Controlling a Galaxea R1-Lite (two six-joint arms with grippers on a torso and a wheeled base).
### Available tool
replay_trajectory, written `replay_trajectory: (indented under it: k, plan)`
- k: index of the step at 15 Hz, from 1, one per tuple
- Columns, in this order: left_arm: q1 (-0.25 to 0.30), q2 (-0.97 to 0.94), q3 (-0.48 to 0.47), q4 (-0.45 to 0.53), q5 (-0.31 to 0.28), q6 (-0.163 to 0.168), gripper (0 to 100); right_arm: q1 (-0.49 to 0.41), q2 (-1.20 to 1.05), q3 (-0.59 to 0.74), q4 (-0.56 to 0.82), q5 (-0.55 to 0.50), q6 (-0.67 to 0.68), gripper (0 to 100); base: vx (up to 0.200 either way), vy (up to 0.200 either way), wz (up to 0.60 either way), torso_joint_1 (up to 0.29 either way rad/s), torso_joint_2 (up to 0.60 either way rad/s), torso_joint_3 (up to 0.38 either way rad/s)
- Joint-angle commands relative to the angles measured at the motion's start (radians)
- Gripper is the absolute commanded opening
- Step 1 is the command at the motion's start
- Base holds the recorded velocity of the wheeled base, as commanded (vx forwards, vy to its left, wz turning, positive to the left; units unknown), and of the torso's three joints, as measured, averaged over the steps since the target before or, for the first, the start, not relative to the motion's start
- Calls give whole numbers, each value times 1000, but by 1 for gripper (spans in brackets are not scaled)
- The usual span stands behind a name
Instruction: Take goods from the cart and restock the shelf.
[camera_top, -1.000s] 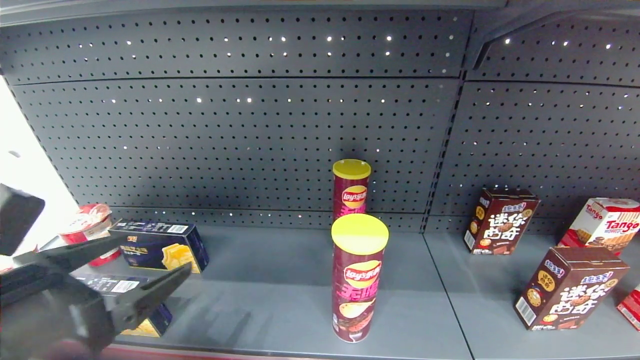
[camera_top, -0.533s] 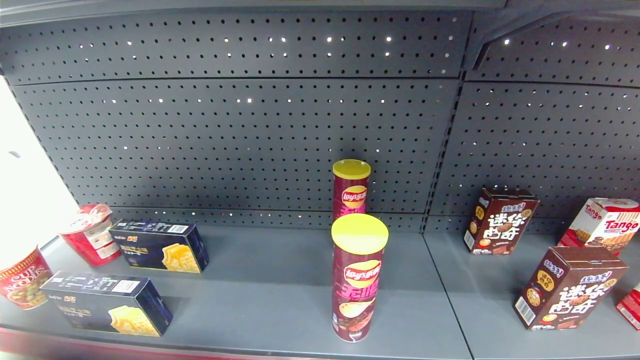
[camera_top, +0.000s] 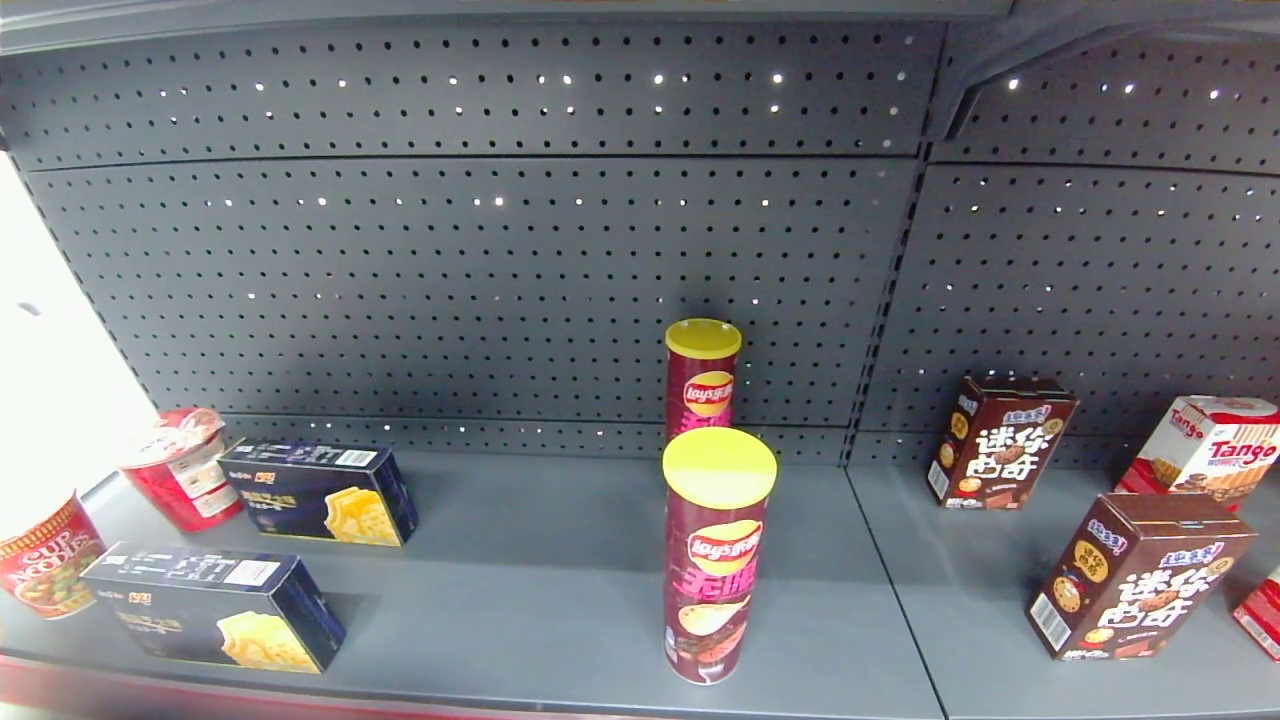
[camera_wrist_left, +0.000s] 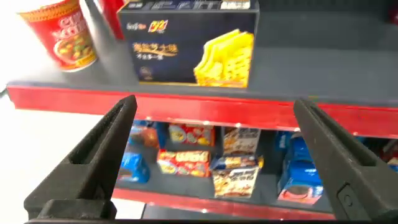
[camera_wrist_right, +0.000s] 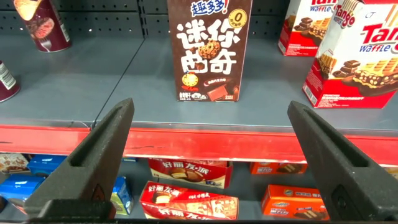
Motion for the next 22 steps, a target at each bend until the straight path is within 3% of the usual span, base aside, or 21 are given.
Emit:
replay_trajectory:
  k: [1,3,17,22]
  plan:
    - [-8,-60,31,-44,-31,-14,100,0,1,0,0,0,1,100,0,0,0,0,0,0]
    - [-17,-105,34,-55,-56,-16,100,0,1,0,0,0,0,100,0,0,0,0,0,0]
    - [-17,-105,33,-53,-51,-19,100,0,1,0,0,0,0,100,0,0,0,0,0,0]
    - [-17,-105,34,-53,-43,-24,100,0,1,0,0,2,0,100,-120,0,0,5,0,0]
